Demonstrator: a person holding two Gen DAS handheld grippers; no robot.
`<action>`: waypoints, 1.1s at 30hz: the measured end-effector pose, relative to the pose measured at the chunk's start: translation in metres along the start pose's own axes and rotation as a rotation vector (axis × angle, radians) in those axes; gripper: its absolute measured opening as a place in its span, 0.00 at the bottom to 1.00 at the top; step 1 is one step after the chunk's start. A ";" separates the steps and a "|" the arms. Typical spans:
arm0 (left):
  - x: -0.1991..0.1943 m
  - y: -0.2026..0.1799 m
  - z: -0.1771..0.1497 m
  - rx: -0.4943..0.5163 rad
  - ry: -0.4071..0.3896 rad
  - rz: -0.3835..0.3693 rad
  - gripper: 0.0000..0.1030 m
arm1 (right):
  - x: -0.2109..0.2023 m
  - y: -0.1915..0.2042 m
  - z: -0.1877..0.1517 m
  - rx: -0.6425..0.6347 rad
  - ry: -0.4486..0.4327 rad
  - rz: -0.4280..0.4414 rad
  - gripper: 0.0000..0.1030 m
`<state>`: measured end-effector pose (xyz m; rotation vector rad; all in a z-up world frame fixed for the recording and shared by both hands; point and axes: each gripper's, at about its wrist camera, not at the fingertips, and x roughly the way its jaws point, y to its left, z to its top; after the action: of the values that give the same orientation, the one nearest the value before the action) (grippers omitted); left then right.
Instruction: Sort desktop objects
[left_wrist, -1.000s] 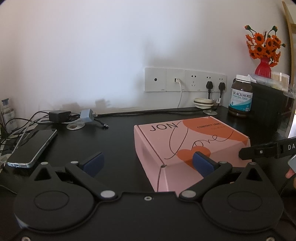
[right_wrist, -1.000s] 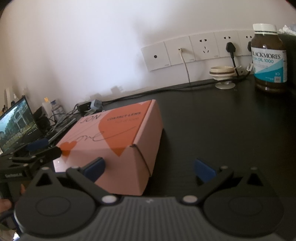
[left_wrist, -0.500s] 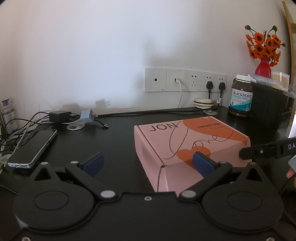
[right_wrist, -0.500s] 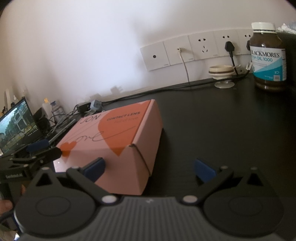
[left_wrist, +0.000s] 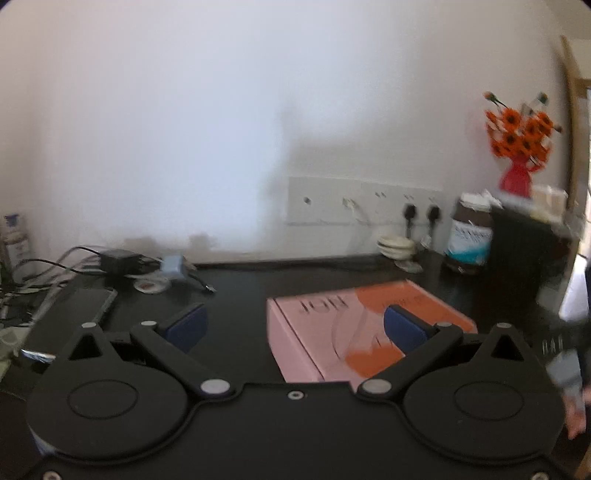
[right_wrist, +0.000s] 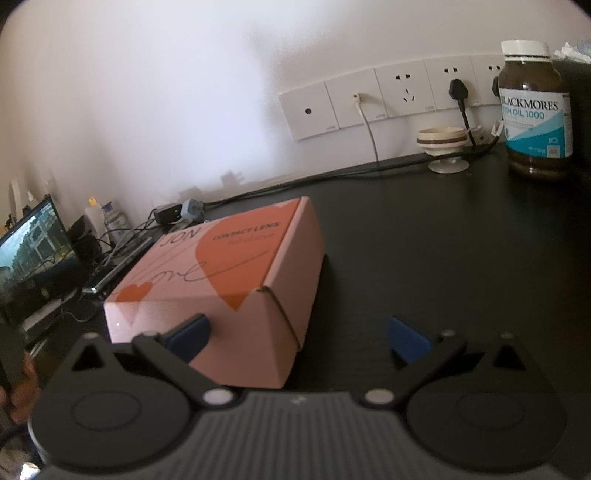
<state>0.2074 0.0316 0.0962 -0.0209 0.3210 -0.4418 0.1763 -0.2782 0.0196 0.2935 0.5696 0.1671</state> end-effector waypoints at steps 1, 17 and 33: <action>0.000 0.005 0.008 -0.028 -0.016 0.011 1.00 | 0.000 0.000 0.000 0.000 0.000 0.000 0.99; 0.122 -0.029 0.031 0.113 0.180 0.128 1.00 | 0.002 0.001 0.000 -0.010 0.007 0.003 0.99; 0.162 0.007 0.012 -0.044 0.328 0.014 1.00 | 0.003 0.003 -0.002 -0.032 0.008 0.026 0.99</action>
<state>0.3529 -0.0314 0.0584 0.0112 0.6532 -0.4236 0.1778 -0.2738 0.0172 0.2697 0.5708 0.2020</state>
